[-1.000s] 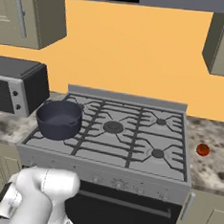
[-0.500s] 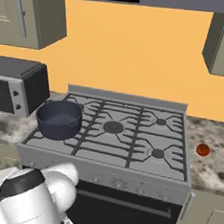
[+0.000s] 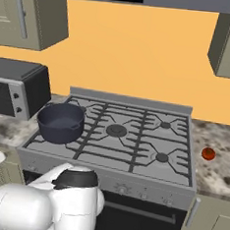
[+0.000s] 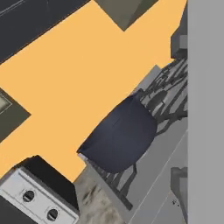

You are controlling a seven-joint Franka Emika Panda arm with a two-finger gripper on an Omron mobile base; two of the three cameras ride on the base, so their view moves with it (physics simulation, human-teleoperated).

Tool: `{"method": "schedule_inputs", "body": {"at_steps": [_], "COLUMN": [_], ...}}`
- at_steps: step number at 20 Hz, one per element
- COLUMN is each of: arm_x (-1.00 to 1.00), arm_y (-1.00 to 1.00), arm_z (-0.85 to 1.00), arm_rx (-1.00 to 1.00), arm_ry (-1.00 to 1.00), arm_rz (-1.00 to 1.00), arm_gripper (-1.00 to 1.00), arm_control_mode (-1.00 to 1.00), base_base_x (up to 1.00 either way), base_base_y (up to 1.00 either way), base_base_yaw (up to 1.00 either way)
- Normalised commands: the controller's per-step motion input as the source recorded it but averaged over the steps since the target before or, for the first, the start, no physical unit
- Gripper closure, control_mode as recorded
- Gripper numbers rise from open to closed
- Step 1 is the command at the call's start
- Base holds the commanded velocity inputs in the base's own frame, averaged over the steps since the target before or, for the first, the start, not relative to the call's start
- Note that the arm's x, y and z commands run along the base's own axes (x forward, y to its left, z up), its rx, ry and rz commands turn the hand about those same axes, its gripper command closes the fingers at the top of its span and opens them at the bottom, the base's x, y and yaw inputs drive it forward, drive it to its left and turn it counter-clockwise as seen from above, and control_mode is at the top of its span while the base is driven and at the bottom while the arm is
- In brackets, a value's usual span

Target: Turn on the burner for the pot on the stove. Wait thirty seconds for the pot to heat up. Then add the tomato to the pot.

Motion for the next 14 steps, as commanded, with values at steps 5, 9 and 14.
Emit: {"method": "schedule_inputs", "body": {"at_steps": [5, 9, 14], "arm_x": [-0.11, 0.13, 0.16], "arm_y": [-0.05, -0.03, -0.24], "arm_z": [0.84, 0.16, 0.01], "arm_rx": [-0.09, -0.04, 0.03], "arm_ry": [0.78, 0.55, 0.04], "arm_rz": [-0.34, -0.09, 0.02], "arm_gripper": [-1.0, -1.0, -1.0], "arm_control_mode": [-1.0, -1.0, -1.0], "base_base_x": [0.0, 0.0, 0.0], "base_base_y": [0.0, 0.0, 0.0], "base_base_yaw": [0.0, 0.0, 0.0]}}
